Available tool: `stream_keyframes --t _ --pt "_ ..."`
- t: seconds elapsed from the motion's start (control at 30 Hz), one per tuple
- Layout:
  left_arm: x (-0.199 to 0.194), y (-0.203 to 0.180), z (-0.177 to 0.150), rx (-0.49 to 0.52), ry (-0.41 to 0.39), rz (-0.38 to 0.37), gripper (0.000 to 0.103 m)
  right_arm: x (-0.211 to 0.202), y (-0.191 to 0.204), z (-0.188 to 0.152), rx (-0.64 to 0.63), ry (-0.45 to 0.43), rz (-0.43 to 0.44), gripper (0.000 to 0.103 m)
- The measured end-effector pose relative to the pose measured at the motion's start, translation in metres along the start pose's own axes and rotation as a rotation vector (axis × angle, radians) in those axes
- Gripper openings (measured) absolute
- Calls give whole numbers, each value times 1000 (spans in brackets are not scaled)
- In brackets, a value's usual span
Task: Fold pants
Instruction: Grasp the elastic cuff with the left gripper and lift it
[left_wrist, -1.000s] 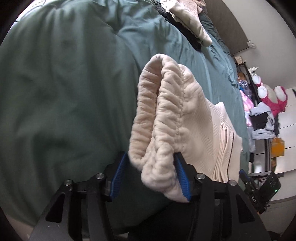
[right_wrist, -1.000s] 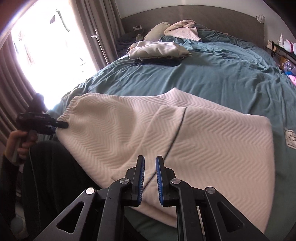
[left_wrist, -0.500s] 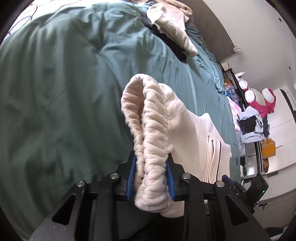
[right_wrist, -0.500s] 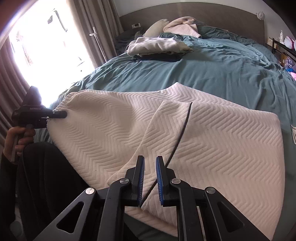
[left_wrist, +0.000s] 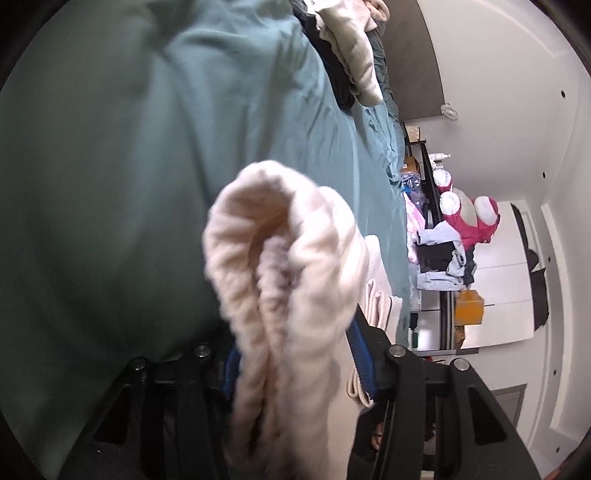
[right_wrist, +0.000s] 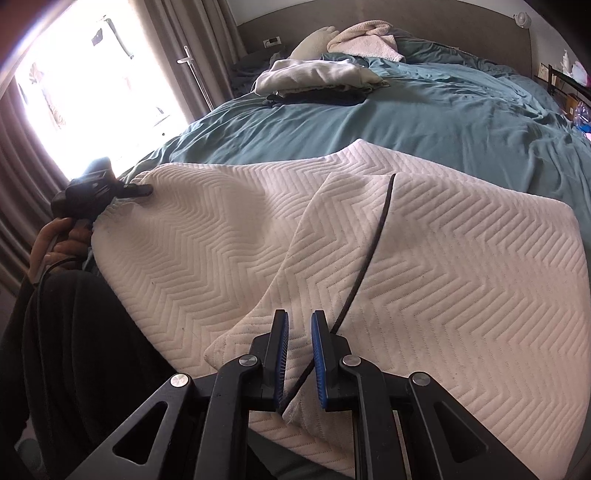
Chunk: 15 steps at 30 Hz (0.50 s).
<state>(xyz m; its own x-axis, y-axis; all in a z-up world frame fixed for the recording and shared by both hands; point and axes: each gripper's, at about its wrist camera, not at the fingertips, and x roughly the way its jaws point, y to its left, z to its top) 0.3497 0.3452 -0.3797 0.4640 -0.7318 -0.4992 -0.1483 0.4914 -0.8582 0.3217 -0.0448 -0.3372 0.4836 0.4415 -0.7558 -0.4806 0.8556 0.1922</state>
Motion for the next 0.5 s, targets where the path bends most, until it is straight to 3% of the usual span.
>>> stream_keyframes --t 0.07,0.33,0.5 --pt "4 -7 0 23 7 78 24 1 0 1 -2 2 -2 103" --pt "-9 -29 -6 88 5 123 23 -4 8 1 -22 -47 -39 103" --pt "-4 -34 -1 84 8 132 23 20 15 -9 -81 3 -69 103"
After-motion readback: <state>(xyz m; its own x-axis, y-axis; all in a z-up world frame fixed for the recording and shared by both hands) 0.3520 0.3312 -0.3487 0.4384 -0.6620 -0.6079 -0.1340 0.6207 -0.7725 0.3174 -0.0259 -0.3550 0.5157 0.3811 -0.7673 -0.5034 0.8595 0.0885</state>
